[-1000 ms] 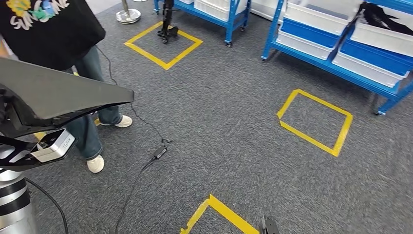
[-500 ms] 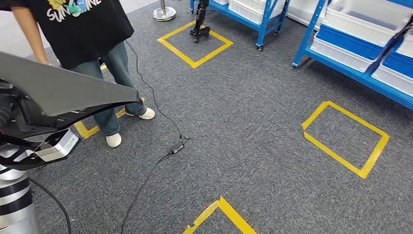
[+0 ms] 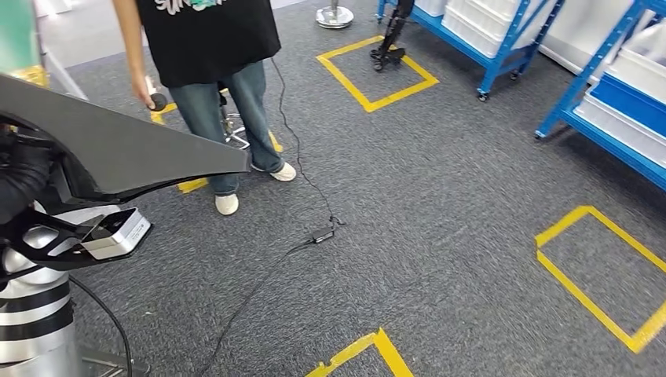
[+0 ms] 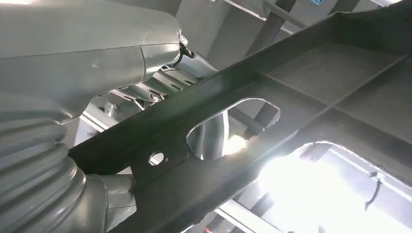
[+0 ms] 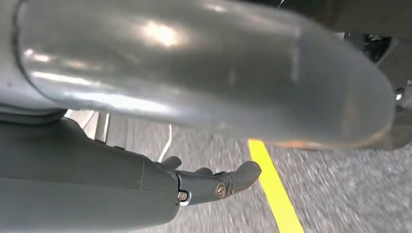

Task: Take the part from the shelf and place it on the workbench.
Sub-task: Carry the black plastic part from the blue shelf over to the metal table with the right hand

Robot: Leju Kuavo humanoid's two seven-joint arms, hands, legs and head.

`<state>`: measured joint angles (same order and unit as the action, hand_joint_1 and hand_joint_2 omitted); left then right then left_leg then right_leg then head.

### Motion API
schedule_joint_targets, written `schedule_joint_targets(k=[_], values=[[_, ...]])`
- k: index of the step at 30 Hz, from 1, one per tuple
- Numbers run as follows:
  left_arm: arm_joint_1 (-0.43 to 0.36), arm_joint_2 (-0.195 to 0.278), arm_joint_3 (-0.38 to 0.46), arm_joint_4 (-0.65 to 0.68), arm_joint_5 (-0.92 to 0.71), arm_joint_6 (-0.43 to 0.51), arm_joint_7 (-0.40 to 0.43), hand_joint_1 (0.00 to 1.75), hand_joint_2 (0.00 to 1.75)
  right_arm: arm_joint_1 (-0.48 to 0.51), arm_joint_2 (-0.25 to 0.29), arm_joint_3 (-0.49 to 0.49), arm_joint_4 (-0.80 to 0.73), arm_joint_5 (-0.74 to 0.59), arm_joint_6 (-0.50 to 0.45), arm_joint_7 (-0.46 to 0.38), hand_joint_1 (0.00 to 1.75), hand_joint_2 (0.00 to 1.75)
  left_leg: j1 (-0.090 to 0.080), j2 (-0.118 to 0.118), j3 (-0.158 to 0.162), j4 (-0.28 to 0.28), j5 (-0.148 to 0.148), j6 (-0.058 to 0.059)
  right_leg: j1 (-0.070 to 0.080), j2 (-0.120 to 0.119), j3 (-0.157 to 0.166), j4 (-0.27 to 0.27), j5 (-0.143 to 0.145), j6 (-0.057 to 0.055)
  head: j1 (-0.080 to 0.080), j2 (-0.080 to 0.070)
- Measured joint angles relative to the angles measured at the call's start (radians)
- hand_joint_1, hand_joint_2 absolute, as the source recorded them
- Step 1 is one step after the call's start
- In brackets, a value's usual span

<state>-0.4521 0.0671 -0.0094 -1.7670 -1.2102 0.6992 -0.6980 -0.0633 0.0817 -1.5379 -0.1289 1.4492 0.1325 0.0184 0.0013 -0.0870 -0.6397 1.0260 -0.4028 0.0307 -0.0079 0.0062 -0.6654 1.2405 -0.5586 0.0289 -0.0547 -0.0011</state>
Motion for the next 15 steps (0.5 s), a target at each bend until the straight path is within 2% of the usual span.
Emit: schedule_joint_targets(k=[1, 2, 3, 4, 6, 7, 8, 10, 11, 12, 13, 14, 15], values=[[0.001, -0.002, 0.000, 0.000, 0.001, 0.000, 0.000, 1.75, 1.75, 0.001, -0.001, 0.000, 0.000, -0.005, 0.002, -0.006, 0.00, 0.00, 0.001, -0.015, -0.001, 0.001, 0.002, -0.003, -0.005, 0.027, 0.032, -0.073, 0.030, 0.007, 0.000, 0.000], [0.002, -0.003, -0.001, 0.000, 0.003, 0.000, 0.000, 1.75, 1.75, 0.003, -0.002, 0.000, -0.001, -0.009, 0.005, -0.013, 0.00, 0.00, 0.000, -0.030, -0.004, 0.003, 0.003, -0.007, -0.009, 0.053, 0.062, -0.137, 0.055, 0.010, 0.000, 0.000], [0.003, -0.005, -0.001, 0.000, 0.004, 0.000, 0.000, 1.75, 1.75, 0.004, -0.002, 0.000, -0.001, -0.012, 0.008, -0.019, 0.00, 0.00, -0.001, -0.042, -0.007, 0.005, 0.005, -0.012, -0.012, 0.072, 0.082, -0.179, 0.070, 0.009, 0.000, 0.000], [0.004, -0.006, -0.001, 0.000, 0.005, 0.000, 0.000, 1.75, 1.75, 0.004, -0.003, 0.000, -0.001, -0.015, 0.009, -0.026, 0.00, 0.00, -0.001, -0.054, -0.011, 0.005, 0.007, -0.018, -0.013, 0.083, 0.093, -0.199, 0.078, 0.005, 0.000, 0.000], [0.009, -0.007, -0.002, 0.000, 0.005, 0.000, 0.000, 1.75, 1.75, 0.002, -0.002, 0.000, -0.002, -0.022, 0.005, -0.045, 0.00, 0.00, 0.002, -0.072, -0.017, 0.002, 0.014, -0.030, -0.010, 0.057, 0.096, -0.202, 0.083, -0.007, 0.000, 0.000], [0.012, -0.007, -0.002, 0.000, 0.005, 0.000, 0.000, 1.75, 1.75, 0.002, -0.002, -0.001, -0.004, -0.026, -0.003, -0.056, 0.00, 0.00, 0.000, -0.055, -0.021, 0.007, 0.011, -0.035, -0.011, 0.044, 0.098, -0.204, 0.086, -0.013, -0.001, 0.000], [0.013, -0.007, -0.001, 0.000, 0.005, 0.000, 0.000, 1.75, 1.75, 0.003, 0.000, -0.001, -0.007, -0.031, -0.016, -0.070, 0.00, 0.00, -0.001, -0.025, -0.031, 0.028, -0.002, -0.040, -0.012, 0.030, 0.100, -0.206, 0.088, -0.019, -0.004, 0.000], [0.016, -0.007, 0.000, 0.000, 0.004, 0.000, 0.000, 1.75, 1.75, 0.007, 0.004, -0.002, -0.016, -0.043, -0.054, -0.104, 0.00, 0.00, -0.002, 0.049, -0.073, 0.125, -0.058, -0.048, -0.009, 0.000, 0.102, -0.208, 0.088, -0.031, -0.009, 0.000], [0.021, -0.008, 0.002, 0.000, 0.004, 0.000, 0.000, 1.75, 1.75, 0.009, 0.010, -0.002, -0.024, -0.053, -0.077, -0.125, 0.00, 0.00, 0.001, 0.065, -0.104, 0.192, -0.090, -0.052, -0.006, -0.015, 0.103, -0.208, 0.086, -0.035, -0.011, 0.000], [0.028, -0.007, 0.006, 0.000, 0.004, 0.000, 0.000, 1.75, 1.75, 0.009, 0.018, -0.003, -0.033, -0.066, -0.099, -0.146, 0.00, 0.00, 0.005, 0.071, -0.130, 0.249, -0.111, -0.054, -0.003, -0.031, 0.103, -0.208, 0.085, -0.038, -0.010, 0.000], [0.035, -0.007, 0.011, -0.001, 0.004, 0.000, 0.000, 1.75, 1.75, 0.008, 0.028, -0.003, -0.044, -0.079, -0.119, -0.167, 0.00, 0.00, 0.008, 0.074, -0.143, 0.279, -0.117, -0.056, -0.002, -0.047, 0.104, -0.208, 0.084, -0.039, -0.011, 0.000], [0.040, -0.006, 0.016, -0.001, 0.004, 0.000, 0.000, 1.75, 1.75, 0.006, 0.040, -0.003, -0.057, -0.091, -0.135, -0.186, 0.00, 0.00, 0.010, 0.078, -0.138, 0.272, -0.106, -0.057, 0.000, -0.061, 0.104, -0.208, 0.083, -0.040, -0.011, 0.000], [0.044, -0.006, 0.022, -0.003, 0.004, 0.000, 0.000, 1.75, 1.75, 0.003, 0.054, -0.003, -0.070, -0.099, -0.145, -0.201, 0.00, 0.00, 0.011, 0.087, -0.111, 0.224, -0.079, -0.057, 0.001, -0.076, 0.106, -0.208, 0.081, -0.041, -0.011, 0.000]])
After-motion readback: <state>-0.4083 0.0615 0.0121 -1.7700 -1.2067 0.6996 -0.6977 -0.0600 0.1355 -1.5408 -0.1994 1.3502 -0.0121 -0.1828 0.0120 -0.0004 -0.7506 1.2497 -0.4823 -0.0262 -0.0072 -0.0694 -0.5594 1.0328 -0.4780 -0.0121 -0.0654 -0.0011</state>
